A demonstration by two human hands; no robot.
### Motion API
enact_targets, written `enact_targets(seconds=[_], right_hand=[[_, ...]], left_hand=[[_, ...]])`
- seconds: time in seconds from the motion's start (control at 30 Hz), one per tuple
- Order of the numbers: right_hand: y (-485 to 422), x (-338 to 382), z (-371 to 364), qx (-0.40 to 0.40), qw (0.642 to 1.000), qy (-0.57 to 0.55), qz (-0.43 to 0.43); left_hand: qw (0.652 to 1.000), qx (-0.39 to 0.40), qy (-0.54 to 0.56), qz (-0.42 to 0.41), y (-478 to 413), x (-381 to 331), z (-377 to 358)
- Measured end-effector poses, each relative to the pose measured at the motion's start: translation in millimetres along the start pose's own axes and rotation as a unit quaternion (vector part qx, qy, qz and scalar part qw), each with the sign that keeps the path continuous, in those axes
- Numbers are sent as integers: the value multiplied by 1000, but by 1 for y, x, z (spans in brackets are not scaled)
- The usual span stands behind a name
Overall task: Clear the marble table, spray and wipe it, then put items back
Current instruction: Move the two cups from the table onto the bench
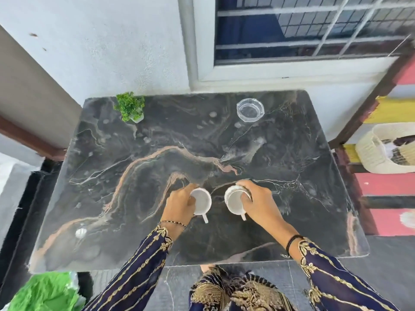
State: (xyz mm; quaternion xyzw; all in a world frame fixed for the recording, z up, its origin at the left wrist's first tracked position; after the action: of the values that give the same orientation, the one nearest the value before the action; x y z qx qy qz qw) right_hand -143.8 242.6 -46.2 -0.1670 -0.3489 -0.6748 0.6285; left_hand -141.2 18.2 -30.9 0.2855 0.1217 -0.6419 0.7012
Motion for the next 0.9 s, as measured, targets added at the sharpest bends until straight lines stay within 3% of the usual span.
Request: enact_targets(seconds=[0.47,0.7,0.9], right_hand=[[17,-158,156,-65,986,-125,-90],[13,-285,271,-104,978,-150,-104],[19,-430,334,-133,962,-150,-185]], left_hand=[[994,68,-8,-86,-32,-217,-114],[989,110,14,-100,-47,-352,-219],[971,189,12,-146,-71,-459,-349]])
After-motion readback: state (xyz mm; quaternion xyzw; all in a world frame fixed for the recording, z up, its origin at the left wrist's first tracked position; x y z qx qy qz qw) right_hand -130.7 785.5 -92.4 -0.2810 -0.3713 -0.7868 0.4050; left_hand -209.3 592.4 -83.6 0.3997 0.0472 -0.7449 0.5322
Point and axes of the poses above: each hand's wrist, its own y-axis away from the middle knuckle, its own z-axis out of the back of the hand, x = y × z, the point moved 8 cm from there along -y, towards the middle knuckle, and after that the axes turned 2 degrees about -x, right-handed, at the moved point
